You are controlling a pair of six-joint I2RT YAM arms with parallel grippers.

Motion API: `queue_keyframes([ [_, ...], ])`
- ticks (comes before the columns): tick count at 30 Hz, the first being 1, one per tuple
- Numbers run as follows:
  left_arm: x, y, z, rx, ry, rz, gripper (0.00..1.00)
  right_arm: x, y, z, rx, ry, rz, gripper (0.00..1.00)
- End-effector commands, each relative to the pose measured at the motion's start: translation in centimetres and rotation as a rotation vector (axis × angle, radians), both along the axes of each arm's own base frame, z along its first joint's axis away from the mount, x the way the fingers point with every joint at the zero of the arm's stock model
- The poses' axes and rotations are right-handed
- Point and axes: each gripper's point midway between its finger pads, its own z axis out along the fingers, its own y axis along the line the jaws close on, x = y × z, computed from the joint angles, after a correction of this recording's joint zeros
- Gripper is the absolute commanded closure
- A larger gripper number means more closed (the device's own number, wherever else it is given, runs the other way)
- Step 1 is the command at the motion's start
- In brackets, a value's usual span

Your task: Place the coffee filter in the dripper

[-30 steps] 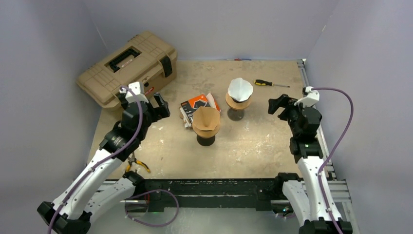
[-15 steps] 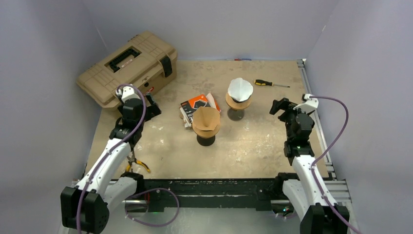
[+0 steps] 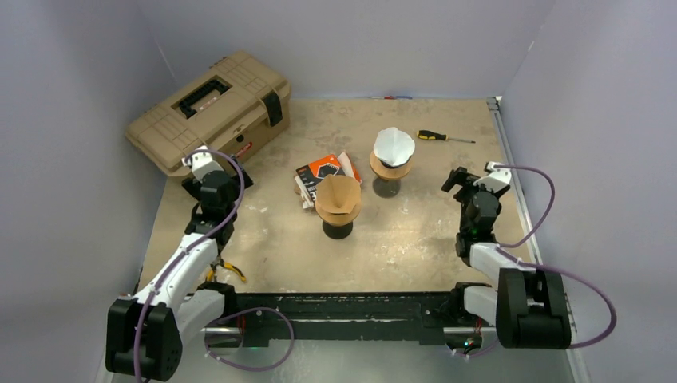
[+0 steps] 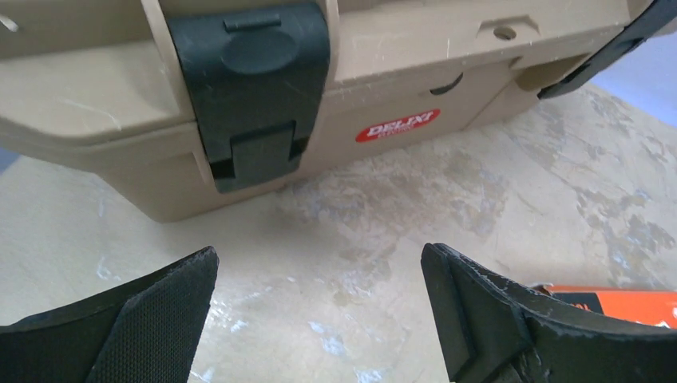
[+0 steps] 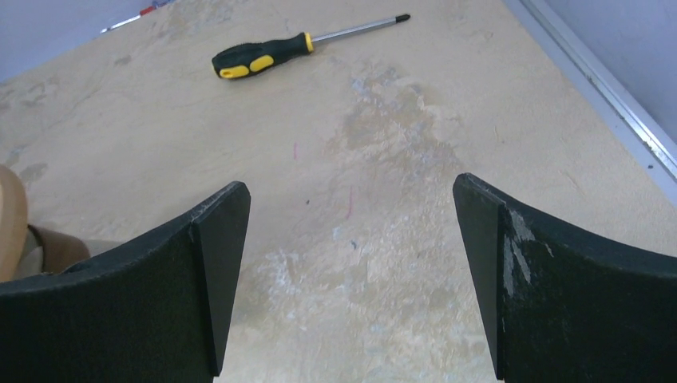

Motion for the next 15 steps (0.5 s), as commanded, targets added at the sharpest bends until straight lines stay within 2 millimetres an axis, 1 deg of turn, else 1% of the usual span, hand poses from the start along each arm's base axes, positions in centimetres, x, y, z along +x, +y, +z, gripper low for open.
queue_keyframes([
  [1, 1.1, 1.1, 2.0, 0.113, -0.081, 0.007, 0.01, 0.6, -0.6, 3.5, -0.079, -0.188, -0.018, 0.01],
  [3, 1.8, 0.4, 0.8, 0.150, -0.056, -0.056, 0.01, 0.4, 0.0, 3.8, -0.100, -0.230, 0.018, 0.01],
  [4, 2.0, 0.6, 0.1, 0.151, -0.037, -0.043, 0.01, 0.4, 0.4, 3.9, -0.113, -0.239, 0.044, 0.01],
  [6, 2.1, 1.7, -1.3, 0.145, -0.016, 0.039, 0.00, 0.4, 0.9, 4.3, -0.139, -0.260, 0.071, 0.01],
  [9, 2.5, 1.8, -2.8, 0.186, -0.025, 0.027, 0.00, 0.1, 1.3, 5.1, -0.174, -0.316, 0.091, 0.01],
  [12, 2.1, 1.9, -3.5, 0.229, -0.093, 0.013, 0.01, 0.0, 1.9, 4.3, -0.187, -0.336, 0.120, 0.01],
  [13, 2.0, 2.0, -2.6, 0.243, -0.168, 0.012, 0.01, 0.2, 2.3, 4.0, -0.196, -0.341, 0.142, 0.01],
  [15, 0.9, 2.4, -3.4, 0.286, -0.204, 0.014, 0.01, 0.5, 3.4, 3.5, -0.236, -0.351, 0.202, 0.01],
])
